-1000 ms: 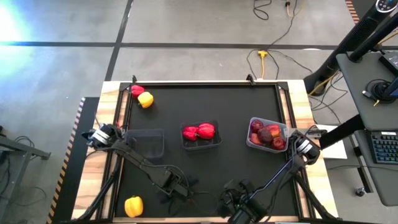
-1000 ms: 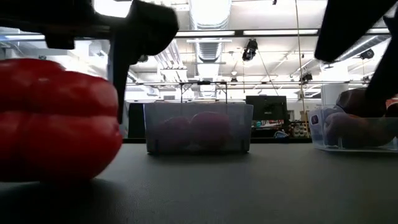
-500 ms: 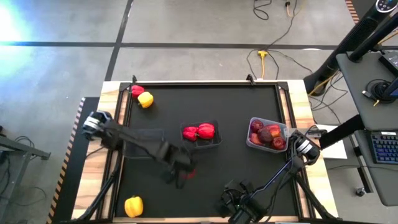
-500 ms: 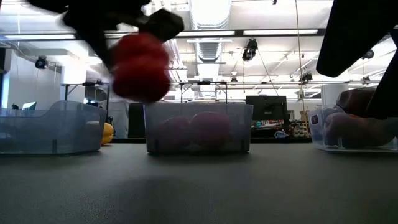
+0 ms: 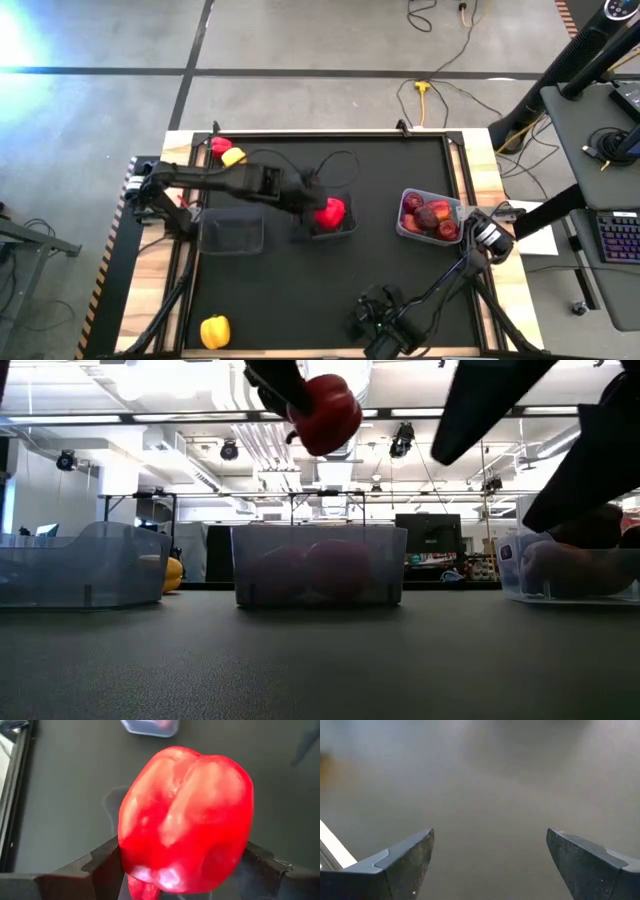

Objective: Sort produce into baskets
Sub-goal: Put the red bell pepper into the right black bin

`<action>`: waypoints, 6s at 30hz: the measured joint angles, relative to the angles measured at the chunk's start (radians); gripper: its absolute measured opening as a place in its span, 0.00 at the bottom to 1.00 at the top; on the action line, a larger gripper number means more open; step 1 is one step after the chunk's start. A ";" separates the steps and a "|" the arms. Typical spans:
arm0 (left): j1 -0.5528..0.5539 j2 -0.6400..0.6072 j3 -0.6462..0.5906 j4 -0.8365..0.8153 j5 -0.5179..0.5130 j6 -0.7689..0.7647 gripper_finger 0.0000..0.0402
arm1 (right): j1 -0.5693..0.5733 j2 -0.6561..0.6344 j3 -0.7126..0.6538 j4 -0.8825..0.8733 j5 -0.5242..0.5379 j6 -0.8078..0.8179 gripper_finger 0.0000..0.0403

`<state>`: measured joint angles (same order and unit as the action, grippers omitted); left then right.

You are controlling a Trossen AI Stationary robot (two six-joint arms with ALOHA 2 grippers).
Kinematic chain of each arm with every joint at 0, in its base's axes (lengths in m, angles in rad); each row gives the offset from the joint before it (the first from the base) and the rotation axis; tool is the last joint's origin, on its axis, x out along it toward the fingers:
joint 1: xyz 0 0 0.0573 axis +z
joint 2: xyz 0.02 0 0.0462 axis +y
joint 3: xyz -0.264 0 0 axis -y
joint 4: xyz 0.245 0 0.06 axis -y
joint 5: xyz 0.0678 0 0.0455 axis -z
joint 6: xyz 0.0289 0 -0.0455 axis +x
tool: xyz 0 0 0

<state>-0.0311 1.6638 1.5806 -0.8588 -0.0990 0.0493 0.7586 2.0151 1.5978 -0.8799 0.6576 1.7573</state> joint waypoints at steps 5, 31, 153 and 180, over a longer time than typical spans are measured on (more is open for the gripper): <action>0.047 0.000 -0.005 0.005 0.000 -0.037 0.69 | -0.011 0.000 0.000 0.005 0.000 0.021 0.94; 0.051 0.163 -0.141 -0.061 -0.026 -0.231 0.76 | -0.011 0.000 -0.002 0.070 0.000 -0.003 0.94; 1.073 0.509 0.042 -0.556 -0.317 0.159 0.72 | -0.777 -0.724 -0.704 0.153 -0.063 -0.878 0.94; 0.436 0.008 0.093 -0.057 -0.077 -0.452 0.64 | -0.626 -0.837 -0.720 0.164 -0.010 -1.175 0.94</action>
<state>0.4047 1.6722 1.6733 -0.9155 -0.1764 -0.4030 0.1324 1.1779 0.8782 -0.7155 0.6473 0.5823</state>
